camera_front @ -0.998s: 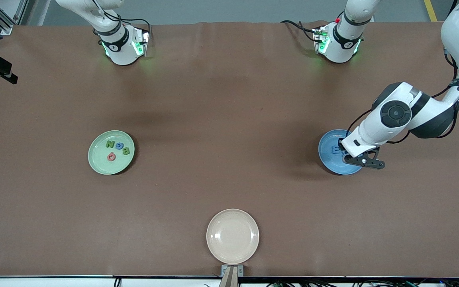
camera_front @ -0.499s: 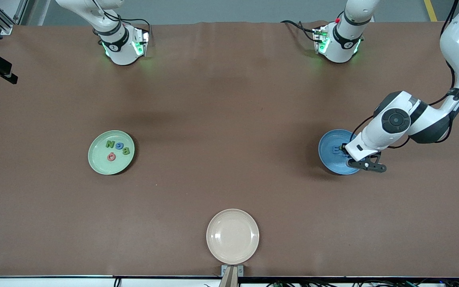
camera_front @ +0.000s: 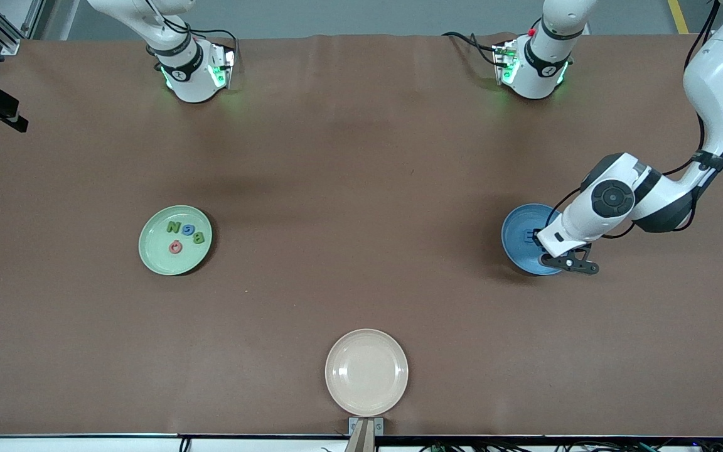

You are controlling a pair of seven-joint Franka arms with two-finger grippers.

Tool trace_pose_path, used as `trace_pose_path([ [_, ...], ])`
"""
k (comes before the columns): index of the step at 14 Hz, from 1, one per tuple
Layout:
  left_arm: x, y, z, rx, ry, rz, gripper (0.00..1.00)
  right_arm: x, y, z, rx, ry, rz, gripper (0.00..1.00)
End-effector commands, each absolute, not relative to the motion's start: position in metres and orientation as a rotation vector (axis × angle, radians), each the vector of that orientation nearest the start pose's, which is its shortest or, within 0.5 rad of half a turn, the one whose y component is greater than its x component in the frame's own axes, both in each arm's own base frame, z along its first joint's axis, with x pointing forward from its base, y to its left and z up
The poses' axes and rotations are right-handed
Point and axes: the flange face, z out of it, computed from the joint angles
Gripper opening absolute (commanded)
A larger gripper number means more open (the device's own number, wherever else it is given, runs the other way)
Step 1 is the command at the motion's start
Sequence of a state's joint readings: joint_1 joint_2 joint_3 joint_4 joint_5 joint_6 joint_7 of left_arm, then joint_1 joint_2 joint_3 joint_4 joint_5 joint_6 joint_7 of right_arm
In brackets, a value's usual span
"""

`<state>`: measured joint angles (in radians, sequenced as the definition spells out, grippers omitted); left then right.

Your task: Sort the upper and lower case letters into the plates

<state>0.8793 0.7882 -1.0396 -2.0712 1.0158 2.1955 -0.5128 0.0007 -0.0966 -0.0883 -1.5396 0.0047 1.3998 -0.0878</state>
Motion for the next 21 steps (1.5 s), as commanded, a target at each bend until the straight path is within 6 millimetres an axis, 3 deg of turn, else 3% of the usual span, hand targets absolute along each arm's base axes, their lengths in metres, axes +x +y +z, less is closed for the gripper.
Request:
trace_pose_path([
  [1, 0.564, -0.063, 0.202, -2.996, 0.423, 0.027, 0.2, 0.496, -0.046, 0.676, -3.125, -0.002, 0.064, 1.0],
  [2, 0.565, -0.06, 0.203, -2.991, 0.427, 0.026, 0.53, 0.495, -0.046, 0.677, -3.124, -0.002, 0.061, 1.0],
  [4, 0.566, -0.055, 0.208, -2.984, 0.416, 0.016, 1.0, 0.495, -0.046, 0.677, -3.124, -0.002, 0.061, 1.0],
  [9, 0.573, -0.048, 0.257, -3.017, 0.354, -0.054, 1.0, 0.495, -0.046, 0.677, -3.124, -0.002, 0.063, 1.0],
  [11, 0.575, -0.054, 0.275, -3.017, 0.338, -0.048, 1.0, 0.495, -0.046, 0.677, -3.124, 0.0, 0.063, 1.0],
  [16, 0.603, -0.06, 0.338, -3.063, 0.246, -0.107, 1.0, 0.496, -0.046, 0.675, -3.123, 0.0, 0.068, 1.0],
  [18, 0.612, -0.071, 0.377, -3.094, 0.156, -0.131, 1.0, 0.495, -0.046, 0.676, -3.123, 0.0, 0.066, 1.0],
  [21, 0.63, -0.063, 0.406, -3.136, 0.074, -0.093, 1.0, 0.495, -0.046, 0.676, -3.123, 0.0, 0.066, 1.0],
])
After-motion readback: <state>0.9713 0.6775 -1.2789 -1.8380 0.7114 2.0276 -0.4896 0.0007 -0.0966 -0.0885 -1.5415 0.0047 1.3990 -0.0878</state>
